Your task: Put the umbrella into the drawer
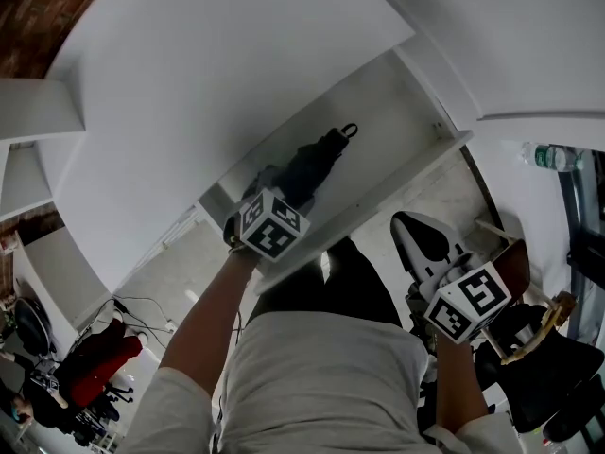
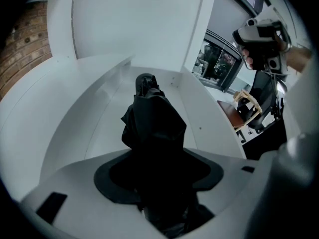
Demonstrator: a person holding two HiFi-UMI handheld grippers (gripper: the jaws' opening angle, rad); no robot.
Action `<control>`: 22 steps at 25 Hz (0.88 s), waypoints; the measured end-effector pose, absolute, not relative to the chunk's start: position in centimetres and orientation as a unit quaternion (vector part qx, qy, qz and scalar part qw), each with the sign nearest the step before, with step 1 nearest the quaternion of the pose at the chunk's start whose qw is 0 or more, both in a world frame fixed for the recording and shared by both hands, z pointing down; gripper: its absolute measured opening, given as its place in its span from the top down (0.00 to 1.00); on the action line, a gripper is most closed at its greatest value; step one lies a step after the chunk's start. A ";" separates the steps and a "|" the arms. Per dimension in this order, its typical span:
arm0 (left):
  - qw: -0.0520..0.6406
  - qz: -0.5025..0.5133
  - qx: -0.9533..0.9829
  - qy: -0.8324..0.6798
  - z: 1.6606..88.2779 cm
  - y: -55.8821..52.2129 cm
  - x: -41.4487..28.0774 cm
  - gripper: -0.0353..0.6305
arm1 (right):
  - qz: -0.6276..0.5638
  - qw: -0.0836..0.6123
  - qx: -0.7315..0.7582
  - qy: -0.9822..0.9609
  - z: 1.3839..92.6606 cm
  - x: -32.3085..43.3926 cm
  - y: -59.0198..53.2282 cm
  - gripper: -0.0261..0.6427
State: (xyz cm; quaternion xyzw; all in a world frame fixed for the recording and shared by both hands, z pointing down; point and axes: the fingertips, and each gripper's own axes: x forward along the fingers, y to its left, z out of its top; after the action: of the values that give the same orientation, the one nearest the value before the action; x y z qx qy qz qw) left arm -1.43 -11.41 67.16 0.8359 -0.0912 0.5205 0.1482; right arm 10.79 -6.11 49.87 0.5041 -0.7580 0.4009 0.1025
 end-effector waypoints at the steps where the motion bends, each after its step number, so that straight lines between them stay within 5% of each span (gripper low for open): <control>1: 0.148 0.522 0.835 -0.089 67.3 -11.4 -1.4 0.55 | 0.402 0.103 0.504 -0.757 49.9 10.8 -6.1 0.92; 22: 0.154 0.549 0.819 -0.067 70.0 -11.4 -0.1 0.55 | 0.412 0.105 0.507 -0.750 50.7 11.6 -5.6 0.92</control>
State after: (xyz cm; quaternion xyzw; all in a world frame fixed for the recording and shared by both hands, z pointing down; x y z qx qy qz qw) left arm -0.12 -11.36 70.05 0.8188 -0.0672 0.5489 0.1544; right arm 11.55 -5.63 50.73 0.5065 -0.7500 0.4122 0.1049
